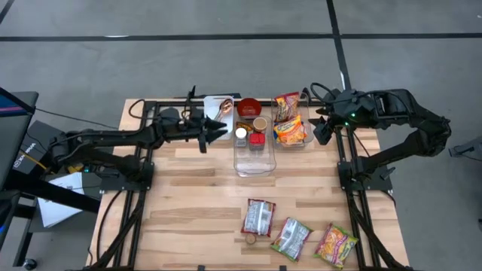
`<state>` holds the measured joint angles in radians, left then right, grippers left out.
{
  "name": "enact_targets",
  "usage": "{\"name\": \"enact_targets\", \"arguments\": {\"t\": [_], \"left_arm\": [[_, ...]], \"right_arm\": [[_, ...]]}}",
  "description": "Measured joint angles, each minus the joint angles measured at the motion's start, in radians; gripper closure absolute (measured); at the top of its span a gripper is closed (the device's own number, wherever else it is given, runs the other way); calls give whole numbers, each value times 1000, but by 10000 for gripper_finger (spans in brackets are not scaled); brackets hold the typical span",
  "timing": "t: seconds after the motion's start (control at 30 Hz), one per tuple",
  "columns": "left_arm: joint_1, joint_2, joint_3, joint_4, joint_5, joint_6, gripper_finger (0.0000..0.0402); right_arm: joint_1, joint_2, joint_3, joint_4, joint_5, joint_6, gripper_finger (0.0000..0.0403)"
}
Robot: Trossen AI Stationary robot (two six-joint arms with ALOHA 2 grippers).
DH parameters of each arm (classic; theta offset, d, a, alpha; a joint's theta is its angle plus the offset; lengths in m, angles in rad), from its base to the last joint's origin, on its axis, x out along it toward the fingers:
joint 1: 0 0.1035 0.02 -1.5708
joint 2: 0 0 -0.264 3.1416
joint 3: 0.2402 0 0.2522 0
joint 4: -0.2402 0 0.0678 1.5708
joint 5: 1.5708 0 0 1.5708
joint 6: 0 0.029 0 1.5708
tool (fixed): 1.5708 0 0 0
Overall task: Pick & Place Food Item
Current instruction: Put the brown spice bottle into the left transparent bin
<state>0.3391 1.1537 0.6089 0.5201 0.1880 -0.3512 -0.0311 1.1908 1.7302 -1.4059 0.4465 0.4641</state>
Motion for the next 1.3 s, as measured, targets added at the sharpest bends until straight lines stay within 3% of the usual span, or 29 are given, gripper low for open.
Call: {"name": "enact_targets", "arguments": {"t": [0.17,0.3,0.53,0.73,1.03,1.3], "left_arm": [[-146,-16,100,-6,-28,-46,201],[-278,-17,271,-60,-119,57,154],[-484,-6,583,-485,-453,315,116],[-668,59,707,-791,-661,127,114],[-906,315,852,-1013,-684,-200,114],[-979,599,1184,-1272,-569,-242,114]], "right_arm": [[0,0,0,-3,-3,8,207],[1,0,0,-15,-17,15,207],[15,-2,0,-42,-60,-17,207],[17,-25,0,-42,-159,-46,207],[38,-81,0,-34,-161,-66,207],[44,-93,0,-18,-161,-82,207]]}}
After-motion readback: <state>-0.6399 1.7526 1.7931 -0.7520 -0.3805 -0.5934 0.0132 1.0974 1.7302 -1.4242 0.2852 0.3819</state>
